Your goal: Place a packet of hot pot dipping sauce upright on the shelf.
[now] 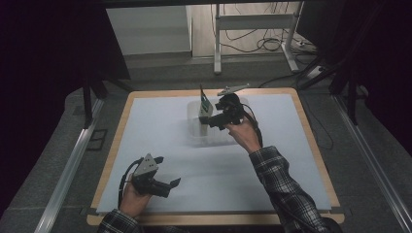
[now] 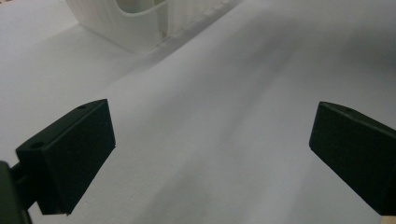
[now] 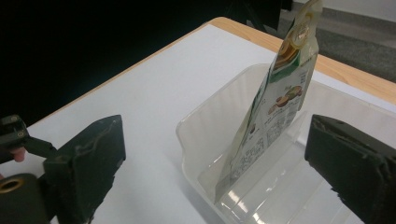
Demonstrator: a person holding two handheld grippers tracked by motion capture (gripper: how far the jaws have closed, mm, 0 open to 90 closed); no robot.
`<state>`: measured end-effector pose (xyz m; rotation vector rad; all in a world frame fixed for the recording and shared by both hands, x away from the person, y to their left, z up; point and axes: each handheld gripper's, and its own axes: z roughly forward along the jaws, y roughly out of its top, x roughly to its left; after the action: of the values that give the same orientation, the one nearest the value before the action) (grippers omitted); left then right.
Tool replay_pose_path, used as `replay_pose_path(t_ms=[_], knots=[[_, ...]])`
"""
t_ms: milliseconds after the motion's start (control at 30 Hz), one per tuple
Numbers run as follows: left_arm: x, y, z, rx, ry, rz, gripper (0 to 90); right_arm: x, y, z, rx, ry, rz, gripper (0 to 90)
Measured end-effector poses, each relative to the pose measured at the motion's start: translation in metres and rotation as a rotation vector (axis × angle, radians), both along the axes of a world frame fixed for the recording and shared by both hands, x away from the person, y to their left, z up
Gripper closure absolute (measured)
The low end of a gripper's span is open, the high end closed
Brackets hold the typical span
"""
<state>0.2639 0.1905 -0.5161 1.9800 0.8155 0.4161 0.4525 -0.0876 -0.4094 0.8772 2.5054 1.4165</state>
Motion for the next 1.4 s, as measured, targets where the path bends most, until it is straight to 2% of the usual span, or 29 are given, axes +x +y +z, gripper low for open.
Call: replay_pose_path(t_ms=[267, 467, 600, 1033, 1400], knots=[[-0.001, 0.001, 0.000, 0.001, -0.005, 0.005, 0.0, -0.008, -0.006, -0.001, 0.000, -0.014, 0.012, 1.9], [-0.002, 0.001, 0.000, 0.002, -0.004, 0.006, 0.0, -0.014, -0.009, -0.002, -0.018, -0.022, 0.020, 1.0], [-0.002, 0.000, -0.001, 0.007, 0.000, -0.001, 0.0, -0.019, -0.012, -0.002, -0.010, -0.025, 0.022, 0.8], [-0.002, -0.002, -0.001, 0.015, 0.004, -0.013, 0.0, -0.037, -0.023, 0.002, -0.015, -0.063, 0.043, 0.5], [-0.002, -0.002, -0.002, 0.017, 0.004, -0.014, 0.0, -0.052, -0.033, -0.009, -0.043, -0.090, 0.058, 0.0]])
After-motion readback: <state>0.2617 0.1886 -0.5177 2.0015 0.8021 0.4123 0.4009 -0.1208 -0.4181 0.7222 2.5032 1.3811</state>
